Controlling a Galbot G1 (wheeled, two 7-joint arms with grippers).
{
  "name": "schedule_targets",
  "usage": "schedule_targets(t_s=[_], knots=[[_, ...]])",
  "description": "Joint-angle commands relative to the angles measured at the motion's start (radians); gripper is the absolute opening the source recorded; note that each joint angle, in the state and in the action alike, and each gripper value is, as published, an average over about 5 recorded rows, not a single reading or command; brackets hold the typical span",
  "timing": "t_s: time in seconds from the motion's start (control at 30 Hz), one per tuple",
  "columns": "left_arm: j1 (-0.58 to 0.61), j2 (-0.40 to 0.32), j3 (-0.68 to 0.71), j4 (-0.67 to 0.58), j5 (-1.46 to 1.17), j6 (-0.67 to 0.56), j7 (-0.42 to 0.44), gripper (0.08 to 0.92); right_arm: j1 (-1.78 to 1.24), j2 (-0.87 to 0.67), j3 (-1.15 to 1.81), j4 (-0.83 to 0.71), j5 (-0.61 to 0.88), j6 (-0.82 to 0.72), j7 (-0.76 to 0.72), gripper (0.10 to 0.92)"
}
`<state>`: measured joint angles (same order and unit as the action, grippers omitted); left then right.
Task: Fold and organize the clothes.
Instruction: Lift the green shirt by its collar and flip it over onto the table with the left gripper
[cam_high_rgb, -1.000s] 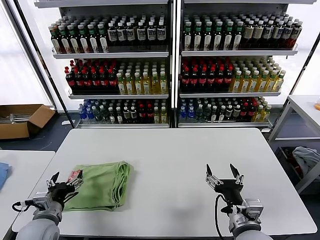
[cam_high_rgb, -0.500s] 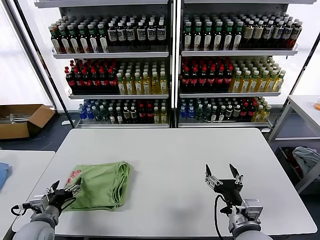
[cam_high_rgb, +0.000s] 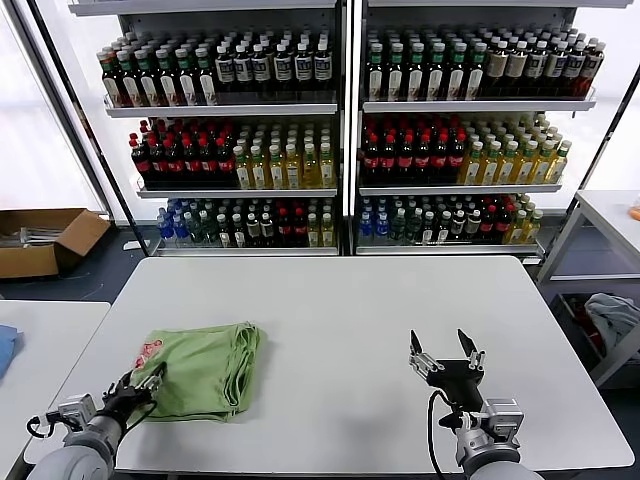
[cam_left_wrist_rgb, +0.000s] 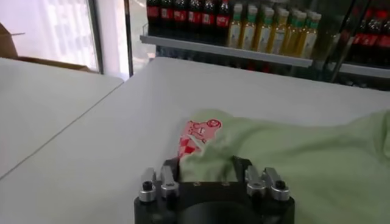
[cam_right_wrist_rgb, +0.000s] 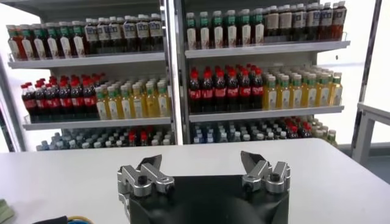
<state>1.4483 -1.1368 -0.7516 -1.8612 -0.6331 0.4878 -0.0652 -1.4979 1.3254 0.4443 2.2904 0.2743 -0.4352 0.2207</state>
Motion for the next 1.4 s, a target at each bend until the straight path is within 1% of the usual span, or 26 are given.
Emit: schedule_targets(t_s=[0.03, 0.27, 0.57, 0.67, 0.77, 0.87, 0.97, 1.1, 1.17, 1.27, 1.4], knots=[[0.009, -0.004, 0.006, -0.007, -0.040, 0.009, 0.011, 0.532, 0.002, 0.001, 0.002, 0.002, 0.001, 0.001, 0.000, 0.823], [-0.001, -0.010, 0.008, -0.020, -0.030, 0.004, 0.003, 0.324, 0.001, 0.004, 0.000, -0.003, 0.002, 0.002, 0.000, 0.823], [0.015, 0.010, -0.040, -0.031, 0.010, -0.024, 0.002, 0.111, 0.012, 0.000, 0.004, -0.002, 0.010, 0.005, 0.001, 0.823], [0.018, 0.021, -0.064, -0.030, 0.023, -0.029, -0.002, 0.107, 0.018, -0.002, 0.004, -0.012, 0.011, 0.008, 0.003, 0.823], [0.009, 0.054, -0.118, -0.023, 0.013, -0.028, -0.022, 0.107, 0.027, -0.003, 0.002, -0.016, 0.012, 0.008, 0.004, 0.823], [0.005, 0.124, -0.200, -0.007, -0.012, -0.029, -0.037, 0.107, 0.030, -0.007, 0.000, -0.019, 0.015, 0.007, 0.005, 0.823], [0.019, 0.215, -0.270, 0.025, -0.018, -0.038, -0.038, 0.107, 0.033, -0.010, -0.003, -0.025, 0.015, 0.009, 0.006, 0.823], [0.028, 0.331, -0.337, 0.072, -0.014, -0.045, -0.038, 0.107, 0.042, -0.009, -0.011, -0.029, 0.015, 0.009, 0.007, 0.823], [0.024, 0.370, -0.358, 0.079, -0.016, -0.043, -0.038, 0.107, 0.045, -0.008, -0.015, -0.030, 0.015, 0.008, 0.007, 0.823], [0.021, 0.391, -0.361, 0.060, -0.013, -0.037, -0.035, 0.107, 0.048, -0.007, -0.017, -0.031, 0.015, 0.007, 0.007, 0.823], [0.007, 0.366, -0.327, 0.031, 0.023, -0.039, -0.038, 0.107, 0.049, -0.006, -0.015, -0.031, 0.014, 0.006, 0.007, 0.823]])
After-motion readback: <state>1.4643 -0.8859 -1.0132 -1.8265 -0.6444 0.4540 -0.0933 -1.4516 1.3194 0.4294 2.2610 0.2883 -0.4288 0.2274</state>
